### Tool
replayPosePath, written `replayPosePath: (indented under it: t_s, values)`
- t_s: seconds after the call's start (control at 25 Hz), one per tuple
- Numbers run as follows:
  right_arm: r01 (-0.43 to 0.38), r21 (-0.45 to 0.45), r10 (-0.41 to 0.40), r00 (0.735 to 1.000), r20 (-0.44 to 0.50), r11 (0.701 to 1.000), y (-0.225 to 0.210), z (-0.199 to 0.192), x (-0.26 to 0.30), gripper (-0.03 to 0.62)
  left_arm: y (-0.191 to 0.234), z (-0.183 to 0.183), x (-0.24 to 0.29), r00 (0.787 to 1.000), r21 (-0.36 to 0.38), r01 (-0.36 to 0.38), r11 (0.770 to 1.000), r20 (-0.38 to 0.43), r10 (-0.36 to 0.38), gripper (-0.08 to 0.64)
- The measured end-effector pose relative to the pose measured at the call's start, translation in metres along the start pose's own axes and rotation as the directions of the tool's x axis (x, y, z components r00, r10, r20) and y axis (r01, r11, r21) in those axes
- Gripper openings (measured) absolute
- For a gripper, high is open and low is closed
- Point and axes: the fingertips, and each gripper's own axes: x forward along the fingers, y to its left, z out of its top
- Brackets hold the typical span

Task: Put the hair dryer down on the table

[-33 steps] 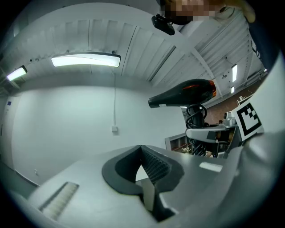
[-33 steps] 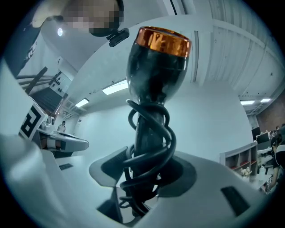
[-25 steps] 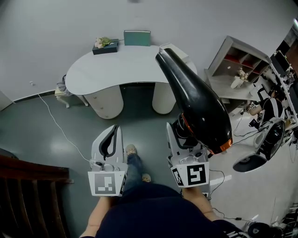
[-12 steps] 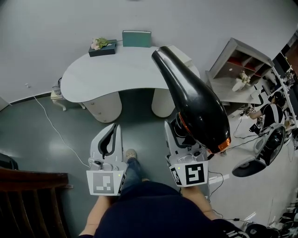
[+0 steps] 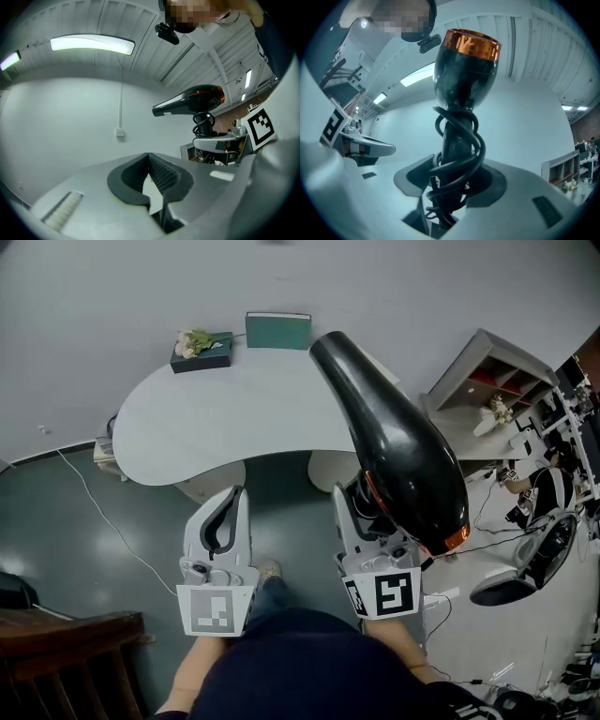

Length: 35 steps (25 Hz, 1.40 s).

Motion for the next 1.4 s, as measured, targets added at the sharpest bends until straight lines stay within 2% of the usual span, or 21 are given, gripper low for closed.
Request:
replayPosePath:
  t_s: [0.48, 0.96, 1.4]
  values:
    - [0.026, -0.017, -0.026, 0.999, -0.018, 1.000, -0.006, -0.030, 0.091, 0.215, 0.054, -0.020, 0.082, 0.997, -0.003, 0.082, 0.997, 0.005, -0.082, 0.011]
    - [-0.003, -0.016, 0.002, 1.000, -0.027, 1.000, 0.012, -0.033, 0.122, 0.215, 0.086, -0.038, 0.088, 0.996, -0.047, 0.082, 0.995, -0.034, -0.084, 0.011]
    - [-0.028, -0.024, 0.027, 0.999, -0.036, 0.999, 0.014, -0.040, 0.136, 0.215, 0.097, -0.040, 0.096, 0.998, -0.057, 0.064, 0.996, -0.010, -0.064, 0.011]
